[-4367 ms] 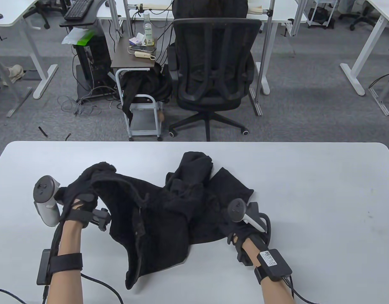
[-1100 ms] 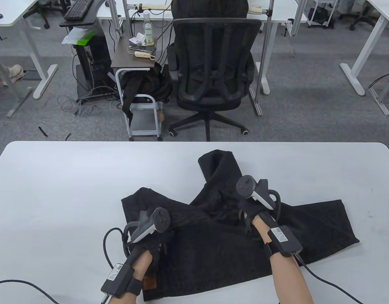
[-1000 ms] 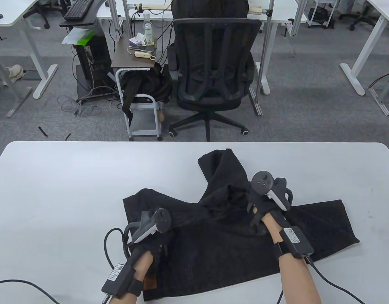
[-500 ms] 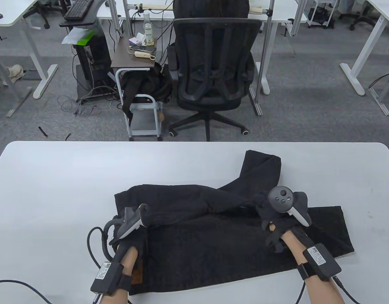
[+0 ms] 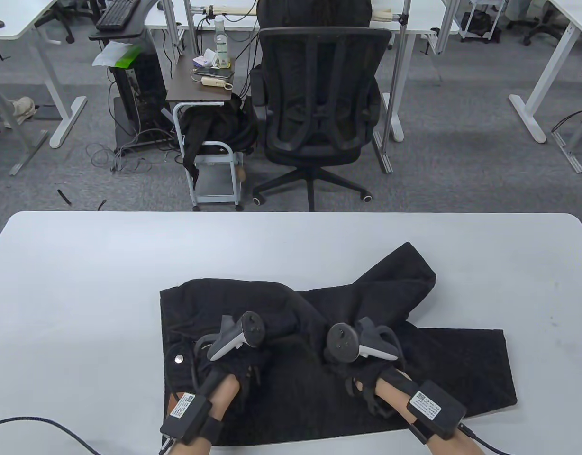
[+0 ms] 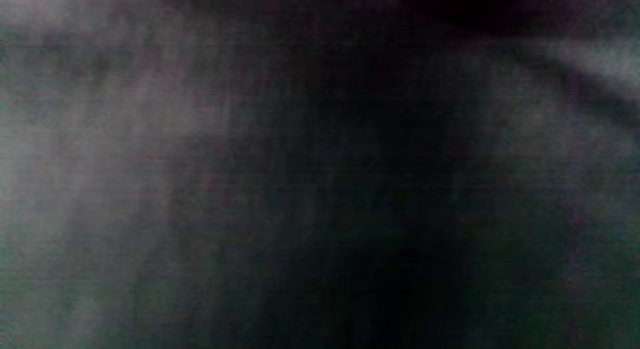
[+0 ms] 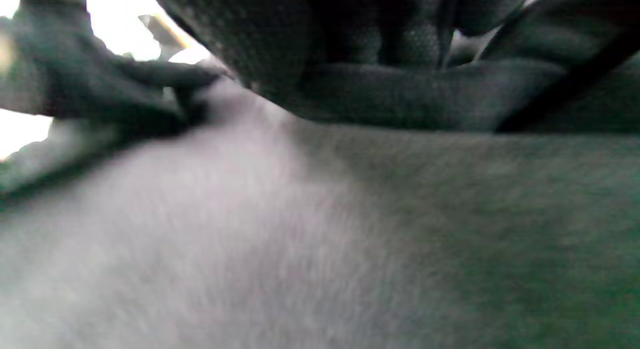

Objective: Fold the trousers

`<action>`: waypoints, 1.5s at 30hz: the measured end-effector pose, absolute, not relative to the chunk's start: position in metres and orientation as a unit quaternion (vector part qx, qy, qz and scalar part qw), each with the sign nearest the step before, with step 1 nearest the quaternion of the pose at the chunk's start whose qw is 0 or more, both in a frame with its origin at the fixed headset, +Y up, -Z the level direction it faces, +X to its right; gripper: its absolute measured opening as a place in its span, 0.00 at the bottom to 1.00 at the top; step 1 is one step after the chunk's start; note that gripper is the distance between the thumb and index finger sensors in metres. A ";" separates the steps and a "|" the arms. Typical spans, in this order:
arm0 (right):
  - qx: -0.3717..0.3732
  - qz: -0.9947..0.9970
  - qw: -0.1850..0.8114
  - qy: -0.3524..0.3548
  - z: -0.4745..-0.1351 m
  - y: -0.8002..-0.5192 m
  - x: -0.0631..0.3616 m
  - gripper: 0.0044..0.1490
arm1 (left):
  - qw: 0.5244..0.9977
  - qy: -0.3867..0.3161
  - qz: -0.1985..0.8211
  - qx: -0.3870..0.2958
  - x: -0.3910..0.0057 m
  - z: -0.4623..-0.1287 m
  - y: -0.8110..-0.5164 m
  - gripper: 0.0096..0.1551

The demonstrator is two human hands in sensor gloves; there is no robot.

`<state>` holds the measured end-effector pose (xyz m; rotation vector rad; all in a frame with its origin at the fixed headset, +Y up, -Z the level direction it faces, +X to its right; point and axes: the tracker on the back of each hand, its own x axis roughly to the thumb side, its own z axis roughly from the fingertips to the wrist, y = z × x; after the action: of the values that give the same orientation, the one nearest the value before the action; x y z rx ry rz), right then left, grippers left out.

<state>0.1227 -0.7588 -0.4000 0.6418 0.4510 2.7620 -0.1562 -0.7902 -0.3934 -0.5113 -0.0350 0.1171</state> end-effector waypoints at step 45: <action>-0.087 0.966 0.214 0.116 -0.466 -0.780 0.279 0.39 | 0.973 0.076 0.090 -0.199 -0.228 -0.398 -0.773 0.38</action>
<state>0.2785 -0.7800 -0.4663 -0.2423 0.3217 2.6803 -0.2278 -0.7734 -0.3979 -0.4027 0.1535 0.1820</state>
